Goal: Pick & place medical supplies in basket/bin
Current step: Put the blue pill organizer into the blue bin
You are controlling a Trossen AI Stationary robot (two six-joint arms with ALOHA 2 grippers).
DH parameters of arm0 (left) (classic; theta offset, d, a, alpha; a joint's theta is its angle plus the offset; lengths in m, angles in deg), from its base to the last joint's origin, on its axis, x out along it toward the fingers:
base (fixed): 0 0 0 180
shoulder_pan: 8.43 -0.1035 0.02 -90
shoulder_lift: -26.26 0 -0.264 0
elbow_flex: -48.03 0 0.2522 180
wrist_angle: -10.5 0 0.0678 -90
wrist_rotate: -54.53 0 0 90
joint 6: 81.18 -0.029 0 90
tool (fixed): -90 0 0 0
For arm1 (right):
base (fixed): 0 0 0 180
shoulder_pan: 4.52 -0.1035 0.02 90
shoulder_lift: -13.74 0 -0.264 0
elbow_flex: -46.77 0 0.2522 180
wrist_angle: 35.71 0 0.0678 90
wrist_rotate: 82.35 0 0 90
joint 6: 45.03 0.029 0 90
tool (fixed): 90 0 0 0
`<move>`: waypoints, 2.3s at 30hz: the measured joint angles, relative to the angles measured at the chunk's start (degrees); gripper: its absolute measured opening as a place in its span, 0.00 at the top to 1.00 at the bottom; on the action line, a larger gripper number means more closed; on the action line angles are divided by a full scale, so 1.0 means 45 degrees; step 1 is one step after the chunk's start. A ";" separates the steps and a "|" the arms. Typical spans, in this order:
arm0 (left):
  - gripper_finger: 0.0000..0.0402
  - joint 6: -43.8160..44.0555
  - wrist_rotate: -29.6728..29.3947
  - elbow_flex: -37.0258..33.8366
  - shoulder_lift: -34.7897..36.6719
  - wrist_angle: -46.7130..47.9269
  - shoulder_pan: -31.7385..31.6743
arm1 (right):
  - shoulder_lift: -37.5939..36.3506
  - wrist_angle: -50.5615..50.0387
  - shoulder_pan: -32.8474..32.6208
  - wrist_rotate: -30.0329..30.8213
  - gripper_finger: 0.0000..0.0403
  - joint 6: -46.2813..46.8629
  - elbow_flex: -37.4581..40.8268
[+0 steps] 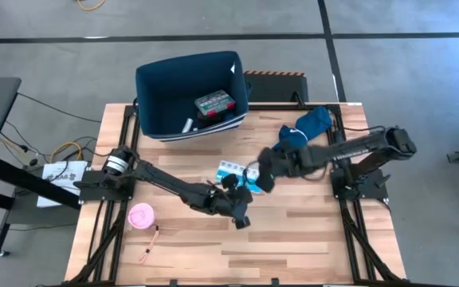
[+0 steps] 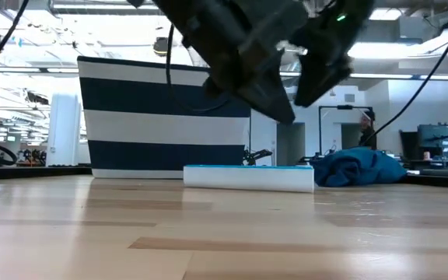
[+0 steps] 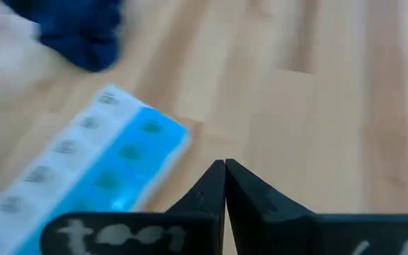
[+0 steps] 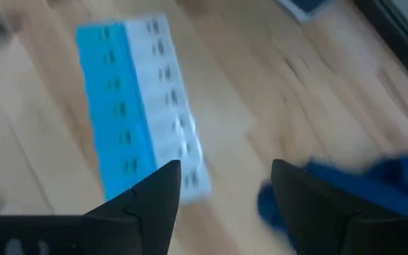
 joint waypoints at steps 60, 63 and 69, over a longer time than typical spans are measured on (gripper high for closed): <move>1.00 0.1587 -0.3953 -0.2707 0.1845 0.1729 0.0749 | 0.3604 0.3690 0.0103 -0.6015 0.46 0.2403 0.0010; 1.00 0.1089 -0.3723 -0.2713 0.1524 0.1268 0.0727 | 0.3186 0.2574 0.0293 -0.5947 0.46 0.2398 0.0010; 1.00 0.0540 -0.3924 -0.2730 0.1572 0.1584 0.0551 | 0.0632 -0.0738 0.0345 -0.3986 0.46 0.2819 0.0019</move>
